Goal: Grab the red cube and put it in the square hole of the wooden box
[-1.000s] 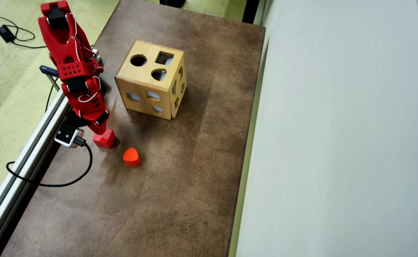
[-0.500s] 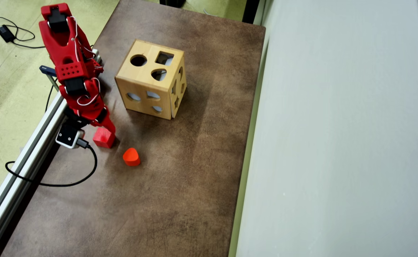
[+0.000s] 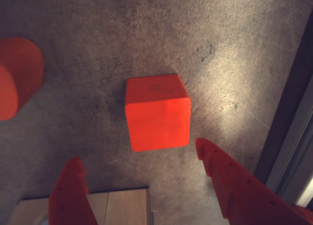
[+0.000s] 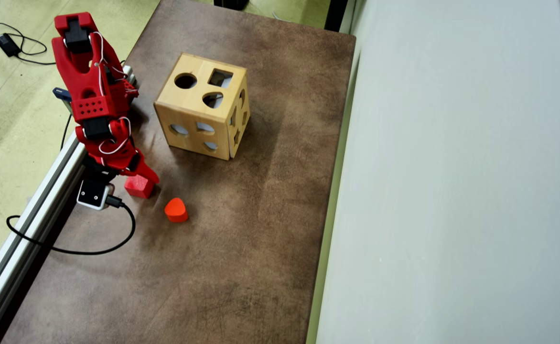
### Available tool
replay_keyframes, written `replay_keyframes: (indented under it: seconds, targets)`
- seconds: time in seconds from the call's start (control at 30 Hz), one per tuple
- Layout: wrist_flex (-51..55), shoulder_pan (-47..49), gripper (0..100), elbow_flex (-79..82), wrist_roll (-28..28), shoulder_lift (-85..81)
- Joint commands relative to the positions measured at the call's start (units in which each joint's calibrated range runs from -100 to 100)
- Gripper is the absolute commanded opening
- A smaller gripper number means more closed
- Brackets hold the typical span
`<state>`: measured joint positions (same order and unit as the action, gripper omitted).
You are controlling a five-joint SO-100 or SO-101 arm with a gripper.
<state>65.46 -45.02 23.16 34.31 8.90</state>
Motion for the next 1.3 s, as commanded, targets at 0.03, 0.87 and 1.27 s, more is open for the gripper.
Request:
replay_keyframes:
  seconds: [0.03, 0.87, 1.27]
  targets:
    - [0.29, 0.00, 35, -2.41, 0.44, 3.03]
    - [-2.45, -0.07, 35, -2.50, 0.59, 10.59]
    - [-5.26, -0.15, 35, -2.50, 0.39, 10.59]
